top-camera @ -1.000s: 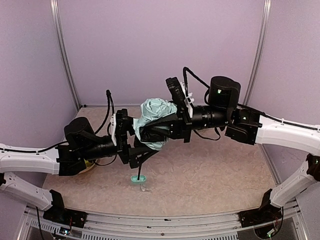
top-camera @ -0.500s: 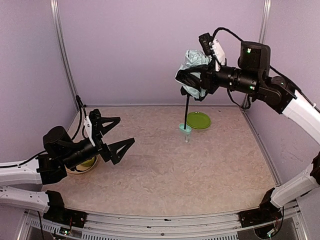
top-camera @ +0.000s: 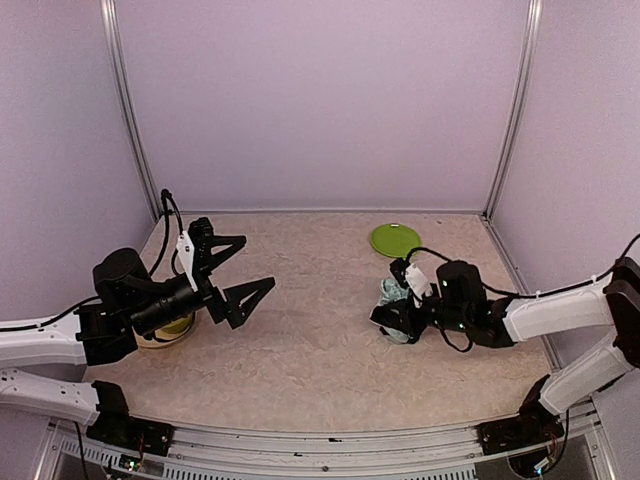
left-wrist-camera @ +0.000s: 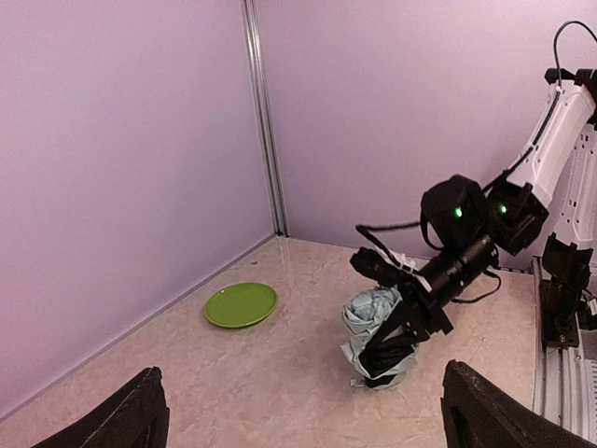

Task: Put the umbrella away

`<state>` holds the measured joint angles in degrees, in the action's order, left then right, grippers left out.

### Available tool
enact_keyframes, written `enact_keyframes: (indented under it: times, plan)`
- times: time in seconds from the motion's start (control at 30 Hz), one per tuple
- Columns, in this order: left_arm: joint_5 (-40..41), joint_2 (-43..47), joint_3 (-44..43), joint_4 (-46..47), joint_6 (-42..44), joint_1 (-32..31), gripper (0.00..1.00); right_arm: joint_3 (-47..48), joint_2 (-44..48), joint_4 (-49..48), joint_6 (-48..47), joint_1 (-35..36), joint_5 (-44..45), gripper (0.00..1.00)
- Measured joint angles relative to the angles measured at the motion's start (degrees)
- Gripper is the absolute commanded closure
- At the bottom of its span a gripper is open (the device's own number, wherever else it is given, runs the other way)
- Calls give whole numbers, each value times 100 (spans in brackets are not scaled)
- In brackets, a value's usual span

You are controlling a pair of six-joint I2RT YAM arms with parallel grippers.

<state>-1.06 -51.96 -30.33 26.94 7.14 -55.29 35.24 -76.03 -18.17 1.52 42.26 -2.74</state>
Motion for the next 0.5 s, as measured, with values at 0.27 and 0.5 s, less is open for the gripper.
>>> enact_keyframes:
  times: [0.27, 0.5]
  plan:
    - [-15, 0, -15, -92, 35, 26, 1, -855, -385, -988, 693, -20, 63, 100]
    - [9, 0, -17, -138, 39, 35, 1, 1097, 52, 1534, 380, -546, 199, 100]
